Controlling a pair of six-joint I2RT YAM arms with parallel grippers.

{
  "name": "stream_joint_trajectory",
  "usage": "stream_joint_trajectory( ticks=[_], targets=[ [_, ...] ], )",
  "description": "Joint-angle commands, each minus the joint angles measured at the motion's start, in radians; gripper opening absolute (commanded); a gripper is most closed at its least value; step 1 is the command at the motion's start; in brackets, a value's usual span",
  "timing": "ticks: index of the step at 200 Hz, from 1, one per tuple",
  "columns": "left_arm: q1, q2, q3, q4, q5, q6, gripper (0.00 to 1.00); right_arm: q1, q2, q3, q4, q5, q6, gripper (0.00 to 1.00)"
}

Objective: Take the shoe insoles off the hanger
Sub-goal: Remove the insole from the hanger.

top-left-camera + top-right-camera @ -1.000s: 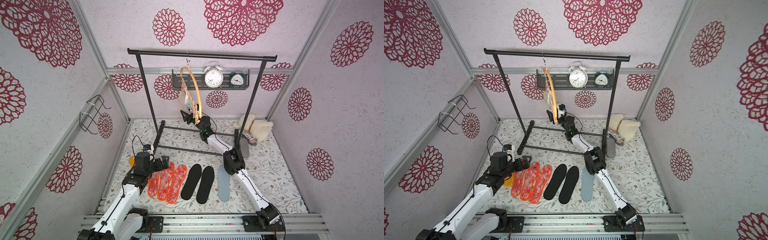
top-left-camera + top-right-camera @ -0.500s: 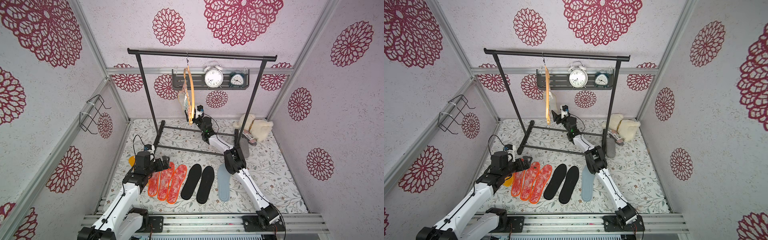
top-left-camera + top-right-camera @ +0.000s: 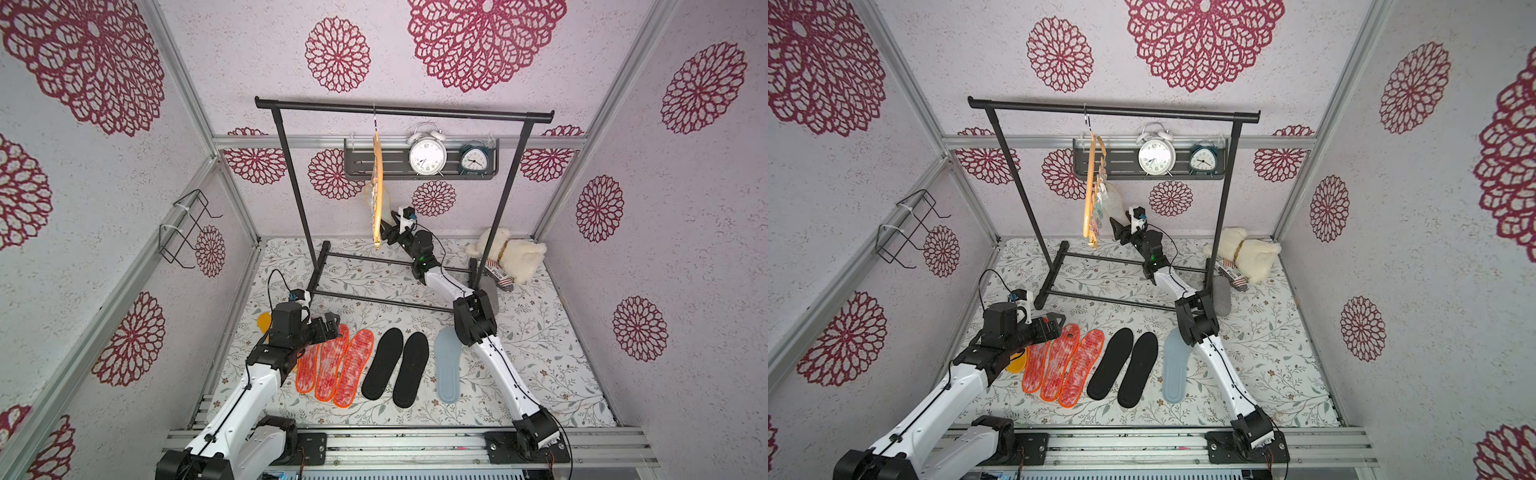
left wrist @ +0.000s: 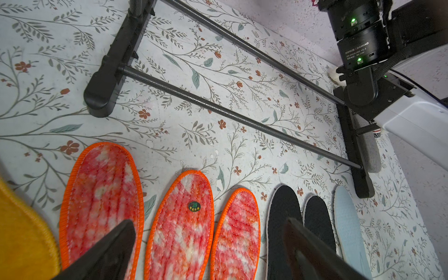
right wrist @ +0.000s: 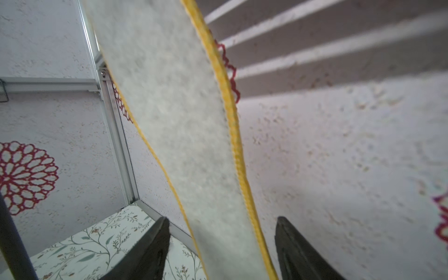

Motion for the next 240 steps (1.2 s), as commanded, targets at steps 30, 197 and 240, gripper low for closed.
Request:
stream_joint_trajectory(
  ticks=[30,197,240],
  targets=[
    [-0.007,0.009,0.04,-0.03,0.026,0.021,0.98,0.027,0.012,0.045,0.055,-0.1,0.034,0.58],
    [0.016,0.17,0.346,0.004,0.039,0.187,0.97,0.056,-0.364,-0.441,0.111,-0.352,0.109,0.0],
    [0.042,0.403,0.63,-0.008,0.199,0.276,0.96,0.041,-0.581,-0.838,0.242,-0.417,0.126,0.0]
  ],
)
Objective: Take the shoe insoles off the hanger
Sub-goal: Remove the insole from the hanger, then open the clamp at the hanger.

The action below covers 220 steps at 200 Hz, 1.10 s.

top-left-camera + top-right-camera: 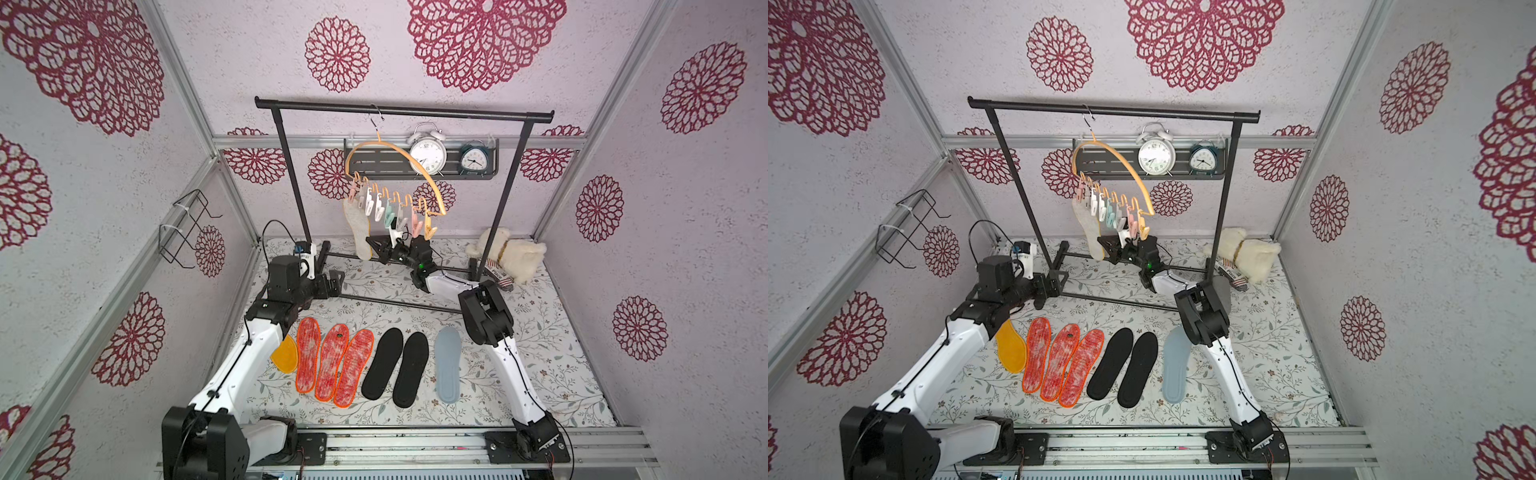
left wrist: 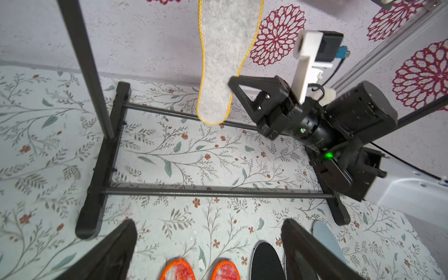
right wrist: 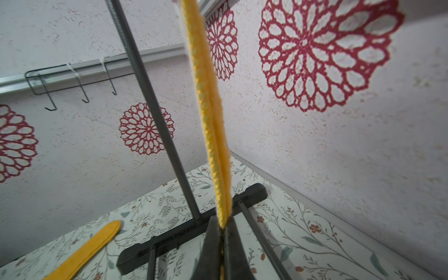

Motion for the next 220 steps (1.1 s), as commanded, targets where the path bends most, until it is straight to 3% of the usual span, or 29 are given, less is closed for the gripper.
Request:
stream_joint_trajectory(
  ticks=[1,50,86,131,166,220],
  targets=[
    [0.015,0.102,0.147,0.006,0.115,0.087,0.96,-0.012,-0.139,-0.122,0.149,-0.074,0.029,0.0],
    [0.033,0.372,0.543,-0.044,0.347,0.156,0.94,-0.031,-0.252,-0.281,0.154,-0.213,0.039,0.0],
    [0.034,0.511,0.757,-0.09,0.408,0.176,0.93,-0.049,-0.313,-0.38,0.171,-0.275,0.055,0.0],
    [0.035,0.611,0.882,-0.108,0.519,0.192,0.93,-0.064,-0.356,-0.43,0.176,-0.377,0.085,0.0],
    [0.038,0.654,0.919,-0.091,0.541,0.185,0.88,-0.071,-0.38,-0.446,0.162,-0.415,0.089,0.0],
    [0.037,0.752,0.966,0.002,0.59,0.097,0.86,-0.075,-0.41,-0.465,0.133,-0.457,0.09,0.0]
  ],
)
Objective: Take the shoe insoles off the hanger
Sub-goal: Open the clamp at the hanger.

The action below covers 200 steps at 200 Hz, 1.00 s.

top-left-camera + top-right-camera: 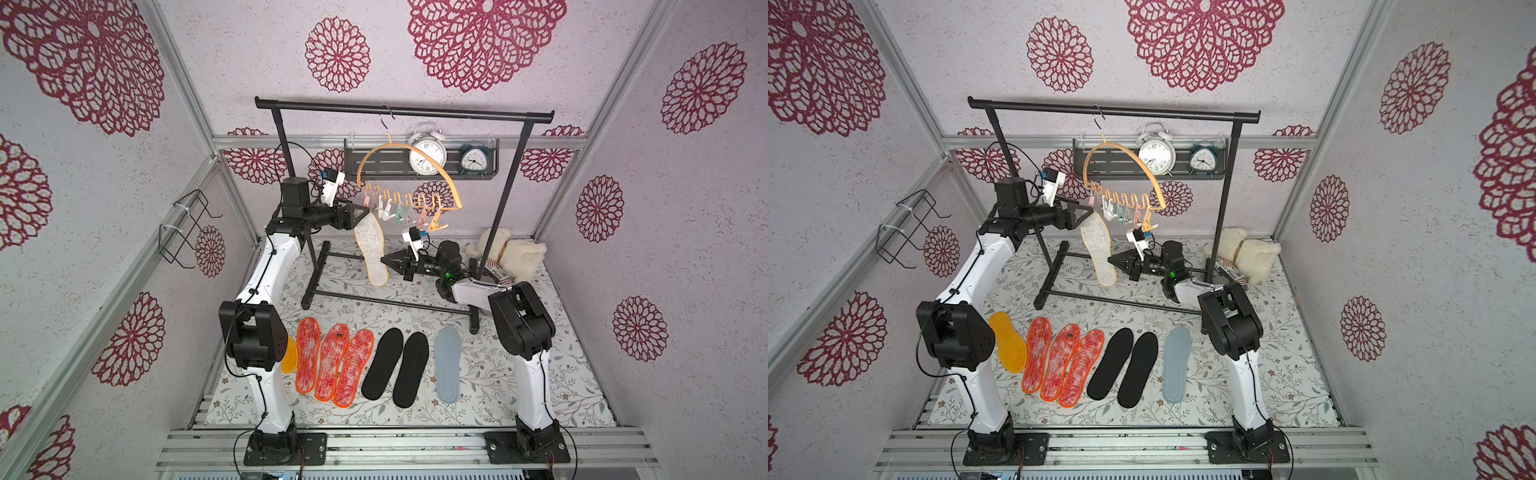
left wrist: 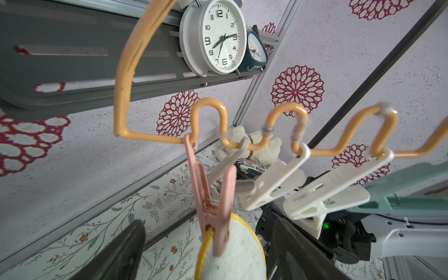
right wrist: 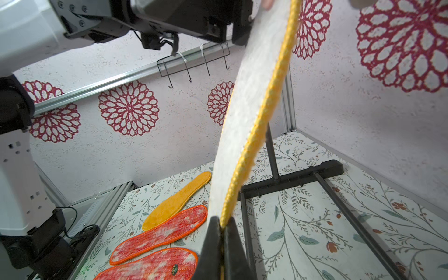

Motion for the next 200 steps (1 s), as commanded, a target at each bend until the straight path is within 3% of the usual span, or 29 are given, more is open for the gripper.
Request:
stream_joint_trajectory(
  ticks=[1,43,88,116,140,174,200],
  targets=[
    [0.006,0.043,0.019,0.057,0.048,-0.053,0.86,-0.007,-0.078,-0.016,0.013,-0.051,0.017,0.0],
    [0.006,0.08,0.034,0.14,0.085,-0.128,0.84,-0.008,-0.106,-0.038,-0.004,-0.071,0.011,0.0],
    [0.002,0.107,0.045,0.349,0.168,-0.336,0.68,-0.008,-0.119,-0.053,-0.011,-0.076,0.009,0.0],
    [-0.001,0.104,0.046,0.359,0.179,-0.341,0.59,-0.008,-0.12,-0.052,-0.013,-0.075,0.009,0.0],
    [-0.004,0.105,0.045,0.377,0.18,-0.357,0.42,-0.01,-0.122,-0.049,-0.013,-0.072,0.009,0.0],
    [-0.009,0.105,0.039,0.377,0.175,-0.359,0.26,-0.01,-0.124,-0.046,-0.01,-0.07,0.011,0.0],
    [-0.011,0.104,0.038,0.374,0.164,-0.363,0.22,-0.01,-0.125,-0.043,-0.01,-0.066,0.011,0.0]
  ],
)
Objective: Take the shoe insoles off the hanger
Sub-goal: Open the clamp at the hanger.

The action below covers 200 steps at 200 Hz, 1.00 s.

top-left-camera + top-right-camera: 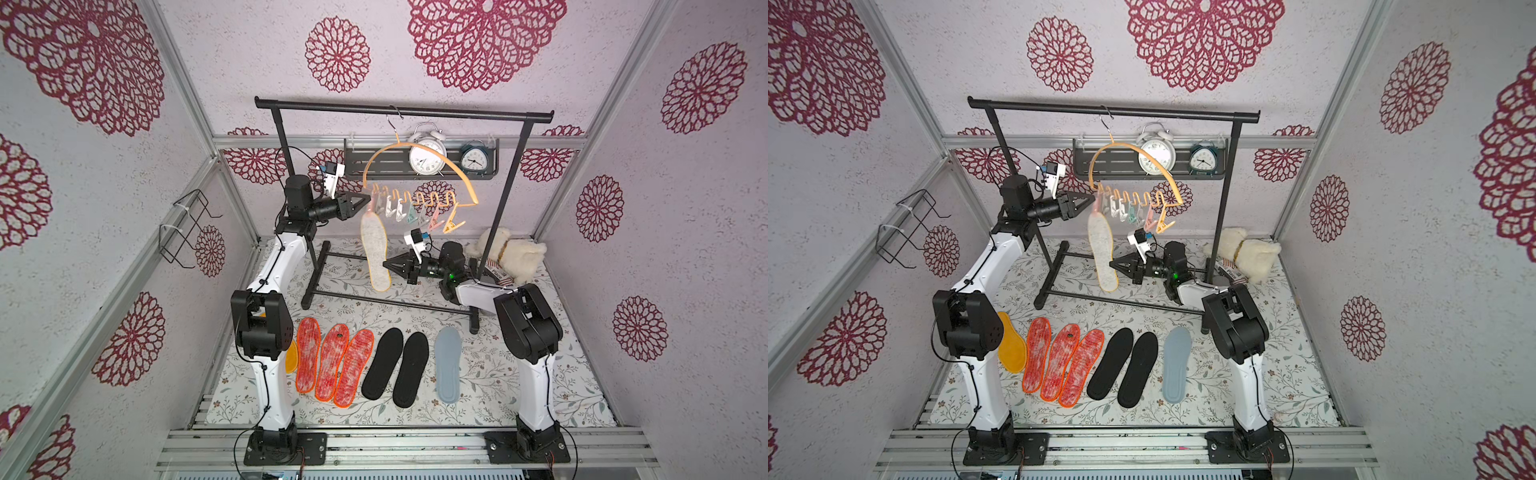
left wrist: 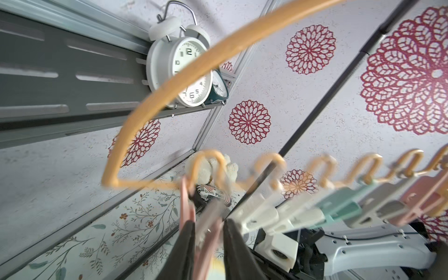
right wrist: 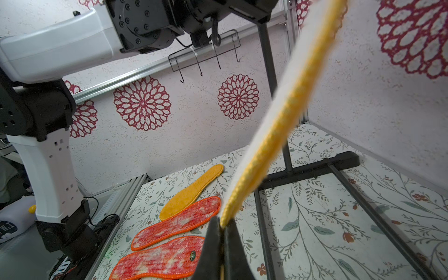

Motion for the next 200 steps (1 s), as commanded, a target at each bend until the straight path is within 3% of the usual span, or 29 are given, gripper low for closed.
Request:
stream_joint_trajectory(
  ticks=[1,6,17,27,38,56,153,176,200],
  targets=[
    [-0.006,0.008,0.012,0.021,-0.007,-0.008,0.22,-0.004,-0.072,0.013,0.014,-0.019,0.003,0.0],
    [-0.006,0.008,0.011,0.02,-0.008,-0.009,0.28,-0.004,-0.072,0.012,0.014,-0.022,0.004,0.0],
    [-0.006,0.008,0.008,0.016,-0.008,-0.01,0.55,-0.004,-0.074,0.014,0.016,-0.023,0.006,0.0],
    [-0.006,0.004,0.004,0.008,-0.007,0.001,0.69,-0.004,-0.075,0.014,0.015,-0.027,0.005,0.0],
    [-0.006,0.0,0.005,-0.012,-0.007,0.024,0.77,-0.004,-0.075,0.014,0.015,-0.035,0.006,0.0],
    [-0.003,0.01,0.011,-0.019,0.006,0.036,0.81,-0.004,-0.082,0.011,0.016,-0.05,0.007,0.0],
    [-0.016,0.081,0.019,0.119,0.108,-0.1,0.76,-0.004,-0.137,-0.011,-0.009,-0.11,-0.003,0.0],
    [-0.019,0.091,0.019,0.201,0.113,-0.163,0.71,-0.004,-0.132,-0.003,-0.012,-0.114,-0.005,0.0],
    [-0.021,0.093,0.021,0.268,0.107,-0.215,0.56,-0.004,-0.129,-0.002,-0.017,-0.114,-0.007,0.0]
  ],
)
